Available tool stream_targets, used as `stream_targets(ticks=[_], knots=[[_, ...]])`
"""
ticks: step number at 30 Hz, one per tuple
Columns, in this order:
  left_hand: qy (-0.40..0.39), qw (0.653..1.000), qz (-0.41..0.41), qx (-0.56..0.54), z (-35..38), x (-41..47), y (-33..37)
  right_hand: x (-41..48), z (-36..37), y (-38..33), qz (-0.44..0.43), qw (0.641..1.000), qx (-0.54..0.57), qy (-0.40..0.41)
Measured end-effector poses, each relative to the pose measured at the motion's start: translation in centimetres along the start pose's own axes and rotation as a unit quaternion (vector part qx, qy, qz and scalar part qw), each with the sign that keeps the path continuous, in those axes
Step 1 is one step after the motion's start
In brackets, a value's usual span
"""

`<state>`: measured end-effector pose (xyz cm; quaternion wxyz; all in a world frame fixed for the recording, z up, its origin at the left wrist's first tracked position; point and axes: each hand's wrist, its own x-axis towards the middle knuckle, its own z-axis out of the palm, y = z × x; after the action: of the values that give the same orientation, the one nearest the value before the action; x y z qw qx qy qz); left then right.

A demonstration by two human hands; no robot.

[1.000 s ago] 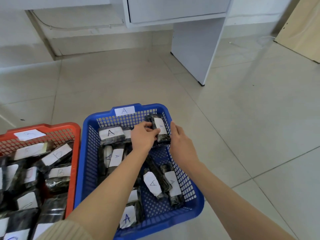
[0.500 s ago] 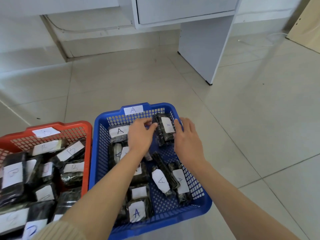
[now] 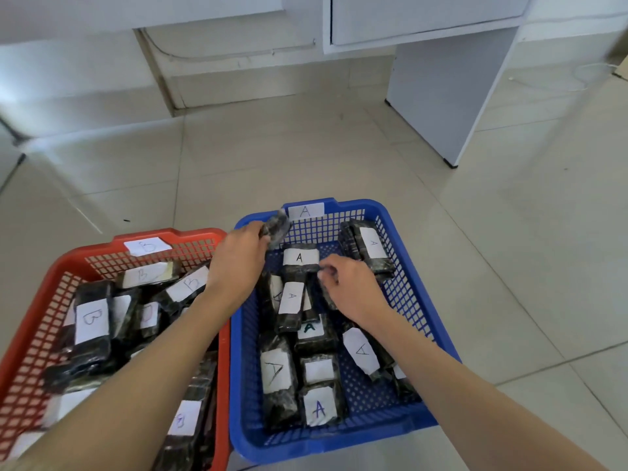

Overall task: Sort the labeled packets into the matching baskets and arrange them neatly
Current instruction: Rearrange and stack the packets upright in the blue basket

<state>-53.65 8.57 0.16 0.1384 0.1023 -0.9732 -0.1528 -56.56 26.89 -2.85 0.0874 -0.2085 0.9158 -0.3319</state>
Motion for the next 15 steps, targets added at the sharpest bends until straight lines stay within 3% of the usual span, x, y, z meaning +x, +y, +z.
stream_targets(ticks=[8, 12, 15], knots=[[0.05, 0.996, 0.043, -0.053, -2.1, -3.6, -1.6, 6.9, 3.4, -1.6, 0.177, 0.981, -0.005, -0.079], [0.067, 0.993, 0.027, -0.092, -2.3, -4.5, -2.0, 7.9, 4.9, -1.8, 0.225, 0.974, -0.024, -0.018], [0.074, 0.991, 0.022, -0.111, -2.1, -4.7, -2.2, 7.9, 5.0, -2.4, 0.257, 0.965, 0.057, 0.002]])
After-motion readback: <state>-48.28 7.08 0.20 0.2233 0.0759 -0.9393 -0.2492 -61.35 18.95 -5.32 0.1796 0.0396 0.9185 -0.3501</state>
